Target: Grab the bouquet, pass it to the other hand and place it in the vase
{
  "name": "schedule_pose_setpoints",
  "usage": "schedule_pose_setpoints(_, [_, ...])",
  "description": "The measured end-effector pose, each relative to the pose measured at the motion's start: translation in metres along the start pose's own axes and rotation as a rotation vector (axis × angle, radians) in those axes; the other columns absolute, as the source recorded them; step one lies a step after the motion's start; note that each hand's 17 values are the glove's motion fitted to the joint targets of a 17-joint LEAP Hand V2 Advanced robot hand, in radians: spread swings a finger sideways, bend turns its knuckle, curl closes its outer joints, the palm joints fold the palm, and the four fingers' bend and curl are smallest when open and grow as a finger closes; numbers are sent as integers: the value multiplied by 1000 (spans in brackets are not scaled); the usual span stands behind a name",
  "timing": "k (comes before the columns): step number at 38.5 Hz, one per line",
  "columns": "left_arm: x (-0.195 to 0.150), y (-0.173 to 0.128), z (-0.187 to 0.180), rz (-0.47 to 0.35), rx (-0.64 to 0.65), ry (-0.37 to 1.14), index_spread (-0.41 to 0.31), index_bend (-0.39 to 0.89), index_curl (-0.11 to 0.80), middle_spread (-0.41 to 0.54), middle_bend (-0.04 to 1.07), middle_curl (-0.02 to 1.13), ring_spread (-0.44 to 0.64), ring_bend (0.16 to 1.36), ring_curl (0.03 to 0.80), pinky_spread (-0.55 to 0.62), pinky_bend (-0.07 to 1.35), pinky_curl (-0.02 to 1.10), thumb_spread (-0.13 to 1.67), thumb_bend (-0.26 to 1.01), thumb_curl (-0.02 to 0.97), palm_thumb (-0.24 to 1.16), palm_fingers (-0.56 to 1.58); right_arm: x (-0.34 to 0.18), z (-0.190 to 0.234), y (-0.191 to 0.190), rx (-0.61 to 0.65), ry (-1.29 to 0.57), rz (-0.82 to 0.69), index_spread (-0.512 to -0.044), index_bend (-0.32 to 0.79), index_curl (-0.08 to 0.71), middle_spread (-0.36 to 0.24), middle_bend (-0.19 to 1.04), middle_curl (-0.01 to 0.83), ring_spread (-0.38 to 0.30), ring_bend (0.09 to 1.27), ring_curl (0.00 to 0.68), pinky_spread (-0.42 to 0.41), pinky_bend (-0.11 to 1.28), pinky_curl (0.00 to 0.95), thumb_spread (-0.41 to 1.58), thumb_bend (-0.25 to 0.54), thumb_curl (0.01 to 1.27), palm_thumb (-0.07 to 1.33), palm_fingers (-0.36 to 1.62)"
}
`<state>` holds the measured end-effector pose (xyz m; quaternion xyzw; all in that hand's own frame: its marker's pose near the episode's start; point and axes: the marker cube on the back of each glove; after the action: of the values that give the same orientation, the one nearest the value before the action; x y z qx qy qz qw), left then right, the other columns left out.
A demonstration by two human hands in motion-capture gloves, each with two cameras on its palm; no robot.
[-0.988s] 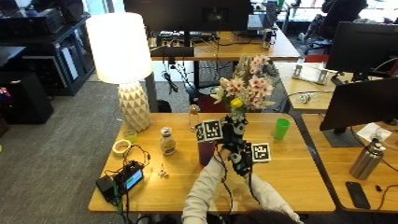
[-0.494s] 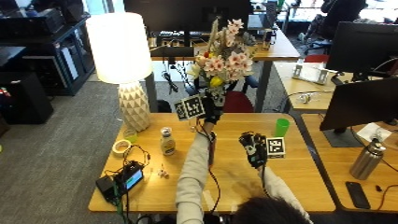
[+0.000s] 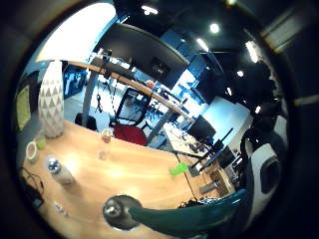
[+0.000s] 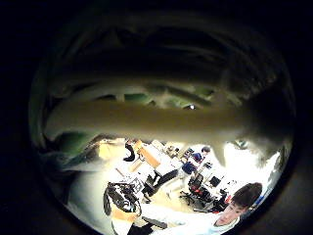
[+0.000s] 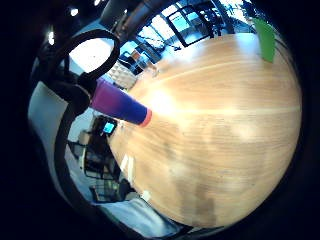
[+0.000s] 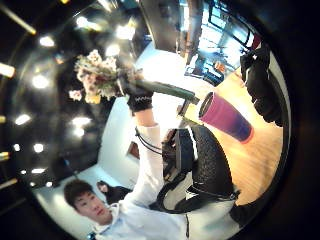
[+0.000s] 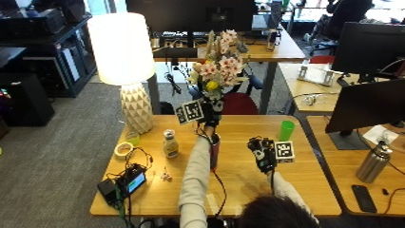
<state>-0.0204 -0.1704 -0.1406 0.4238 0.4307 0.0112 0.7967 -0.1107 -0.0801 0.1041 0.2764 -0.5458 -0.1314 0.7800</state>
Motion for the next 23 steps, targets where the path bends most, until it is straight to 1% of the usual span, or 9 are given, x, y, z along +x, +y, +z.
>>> schedule_pose_setpoints(2, [-21,3,11,-24,8,11,-336,386,549,-373,757,562,-398,806,462,-436,625,441,728,-40,609,710,1404,-26,-4,8,0,21,45,-175,117,362,-49,490,481,-120,687,425,-133,517,372,1136,-21,412,621,1186])
schedule_pose_setpoints(7, [-22,13,12,-24,-11,197,-340,384,556,-376,758,560,-399,801,460,-438,622,440,760,-39,603,689,1402,-30,-5,11,4,27,65,-173,116,353,-47,483,480,-120,679,426,-130,509,370,1142,-20,406,620,1192])
schedule_pose_setpoints(12, [-61,30,14,-83,-52,16,-342,382,564,-376,755,558,-399,800,459,-442,621,439,795,-37,596,672,1407,-21,-6,12,-1,68,73,-173,122,348,-47,481,481,-120,669,427,-129,501,370,1144,-19,405,628,1199])
schedule_pose_setpoints(16, [-92,69,7,-163,-228,-22,-339,342,556,-376,761,558,-399,797,457,-451,625,438,859,-59,561,594,1390,-15,-4,12,-22,64,31,-173,124,345,-47,480,483,-126,667,429,-124,490,368,1145,-18,403,631,1199])
schedule_pose_setpoints(18, [-102,99,-9,-210,-361,-78,-287,118,497,-354,672,534,-388,806,455,-458,722,459,887,-104,512,481,1164,-11,-5,13,-41,60,29,-173,124,344,-46,475,482,-127,666,430,-123,488,369,1146,-18,402,632,1199])
schedule_pose_setpoints(20, [-109,132,-30,-270,-465,-126,-168,-104,416,-293,578,532,-339,795,465,-373,705,460,857,-141,472,342,649,-4,-6,13,-61,55,14,-173,126,343,-46,481,484,-128,660,429,-123,479,368,1146,-19,401,633,1196])
schedule_pose_setpoints(21, [-115,146,-39,-295,-500,-116,-101,-123,390,-194,469,526,-228,772,487,-210,613,460,827,-154,456,271,20,-1,-6,12,-72,43,-3,-173,127,343,-46,477,483,-129,661,430,-123,478,368,1146,-19,400,633,1196])
schedule_pose_setpoints(22, [-118,158,-47,-305,-525,-74,-64,-71,401,-139,477,586,-175,812,559,-128,674,535,818,-136,447,246,-118,1,-7,12,-81,24,-20,-173,132,344,-43,478,484,-130,658,430,-117,467,365,1147,-17,401,636,1188])
schedule_pose_setpoints(23, [-117,166,-53,-302,-542,-14,-30,-32,381,-85,419,564,-103,796,541,-48,667,529,810,-118,439,228,-200,2,-7,11,-89,1,-31,-173,135,345,-43,477,484,-130,656,429,-116,459,364,1147,-18,401,636,1184])
